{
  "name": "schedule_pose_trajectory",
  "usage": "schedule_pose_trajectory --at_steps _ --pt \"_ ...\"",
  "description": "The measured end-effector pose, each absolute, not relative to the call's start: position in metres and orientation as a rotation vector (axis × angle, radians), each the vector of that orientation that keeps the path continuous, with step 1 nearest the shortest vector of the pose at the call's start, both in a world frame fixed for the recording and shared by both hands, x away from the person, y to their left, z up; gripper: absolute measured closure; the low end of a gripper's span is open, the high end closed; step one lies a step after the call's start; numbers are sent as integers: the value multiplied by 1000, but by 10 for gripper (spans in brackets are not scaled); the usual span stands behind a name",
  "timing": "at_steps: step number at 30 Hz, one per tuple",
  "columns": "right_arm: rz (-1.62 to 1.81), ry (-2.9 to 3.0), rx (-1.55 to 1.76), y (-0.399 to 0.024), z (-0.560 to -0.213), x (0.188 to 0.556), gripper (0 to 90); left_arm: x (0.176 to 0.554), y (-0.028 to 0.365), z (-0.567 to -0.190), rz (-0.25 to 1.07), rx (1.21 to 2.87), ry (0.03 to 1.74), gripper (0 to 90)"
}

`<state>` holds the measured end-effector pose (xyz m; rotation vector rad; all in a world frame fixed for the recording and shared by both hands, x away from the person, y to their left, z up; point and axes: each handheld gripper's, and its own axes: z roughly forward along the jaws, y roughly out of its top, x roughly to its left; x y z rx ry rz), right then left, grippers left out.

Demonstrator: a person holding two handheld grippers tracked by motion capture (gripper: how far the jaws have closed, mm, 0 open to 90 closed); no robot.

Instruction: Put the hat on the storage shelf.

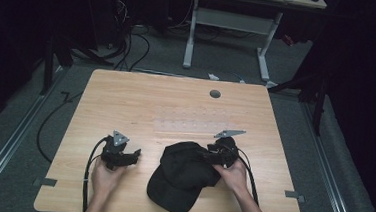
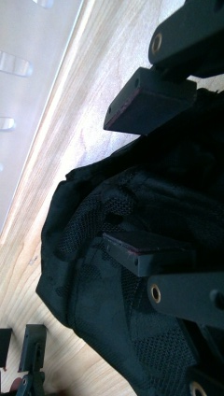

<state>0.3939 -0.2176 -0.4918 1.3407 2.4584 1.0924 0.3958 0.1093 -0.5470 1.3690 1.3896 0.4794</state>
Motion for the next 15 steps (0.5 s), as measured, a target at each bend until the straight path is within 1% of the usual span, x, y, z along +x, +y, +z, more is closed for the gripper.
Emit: schedule_pose_trajectory --at_steps 4,5,6,7,8,9,11,12,13,14,15 --pt "1059 2496 1328 -216 -498 398 409 396 109 -547 477 1367 1392 274" --pt "1060 2497 1311 -217 -498 398 424 396 110 -547 476 1366 1391 275" --pt "1061 2498 1321 -217 -498 397 461 396 110 -547 474 1364 1392 277" --pt "1048 2503 1293 -215 -497 396 539 396 110 -547 475 1365 1392 277" --pt "1048 2503 1293 -215 -497 396 539 396 110 -547 475 1365 1392 277" --pt "1031 2547 1270 -213 -501 396 606 396 109 -547 477 1367 1392 277" --pt "1023 2556 1271 -212 -502 396 622 396 109 -547 479 1367 1391 277" --pt "1029 2560 1273 -212 -503 397 640 396 109 -547 479 1367 1391 277" --pt "1035 2561 1276 -214 -503 398 686 396 109 -547 479 1367 1391 276" --pt "1039 2559 1278 -215 -503 398 705 396 109 -547 479 1367 1391 277" --pt "1039 2559 1278 -215 -503 398 705 396 109 -547 479 1367 1391 276"
